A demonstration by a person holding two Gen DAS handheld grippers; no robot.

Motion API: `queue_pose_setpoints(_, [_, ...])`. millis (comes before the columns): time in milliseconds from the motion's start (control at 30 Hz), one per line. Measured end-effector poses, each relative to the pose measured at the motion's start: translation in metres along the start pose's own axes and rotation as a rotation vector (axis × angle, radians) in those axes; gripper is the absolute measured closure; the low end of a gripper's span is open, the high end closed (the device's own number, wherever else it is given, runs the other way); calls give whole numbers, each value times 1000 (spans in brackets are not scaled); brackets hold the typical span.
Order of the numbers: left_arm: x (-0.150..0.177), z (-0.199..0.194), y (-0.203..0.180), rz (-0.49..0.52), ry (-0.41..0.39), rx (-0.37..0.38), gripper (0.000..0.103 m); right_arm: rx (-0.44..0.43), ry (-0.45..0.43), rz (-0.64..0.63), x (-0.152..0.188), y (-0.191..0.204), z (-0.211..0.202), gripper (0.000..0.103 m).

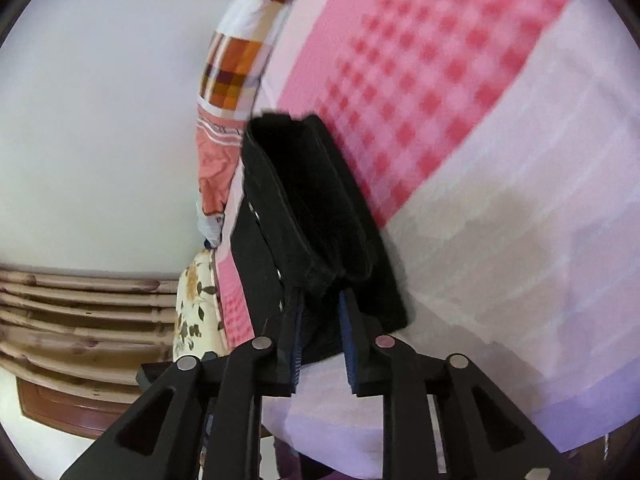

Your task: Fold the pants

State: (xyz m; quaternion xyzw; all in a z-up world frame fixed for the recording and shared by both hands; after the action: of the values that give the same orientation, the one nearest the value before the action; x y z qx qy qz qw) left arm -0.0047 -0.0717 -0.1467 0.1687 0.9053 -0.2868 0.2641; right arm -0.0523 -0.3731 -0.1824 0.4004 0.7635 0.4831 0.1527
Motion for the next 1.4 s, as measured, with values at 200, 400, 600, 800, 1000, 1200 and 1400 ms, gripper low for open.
queue_pose_setpoints(200, [-2, 3, -8, 12, 9, 13, 24, -21, -3, -5, -13, 9, -15, 57])
queue_pose_setpoints(400, [0, 5, -9, 11, 21, 12, 24, 34, 39, 9, -4, 0, 6, 45])
queue_pose_setpoints(600, [4, 10, -8, -3, 42, 15, 24, 46, 38, -6, -4, 2, 21, 47])
queue_pose_setpoints(800, [6, 11, -3, -8, 50, 5, 24, -72, 79, 38, 6, 23, 25, 78])
queue_pose_setpoints(1000, [-2, 8, 6, -26, 34, -11, 24, -41, 68, 135, 3, -16, 26, 79])
queue_pose_setpoints(1200, [-1, 13, 5, -11, 44, -17, 24, -36, 82, 108, 5, -11, 27, 79])
queue_pose_setpoints(1400, [-13, 13, -2, 85, 11, -79, 24, -8, 66, 51, 0, -3, 21, 67])
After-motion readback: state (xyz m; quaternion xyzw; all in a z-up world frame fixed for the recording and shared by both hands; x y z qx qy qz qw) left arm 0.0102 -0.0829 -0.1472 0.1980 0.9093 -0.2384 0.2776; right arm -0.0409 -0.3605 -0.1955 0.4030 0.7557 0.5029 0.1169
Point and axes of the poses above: each gripper's, at about its wrist camera, not at the fingertips, and z roughly the way its jaws point, y to its left, x to its underside, the point moved 9 cm from there along z, roughly the way its jaws point, and after that the axes turned 12 degrees about z, right-handed, at the moved point
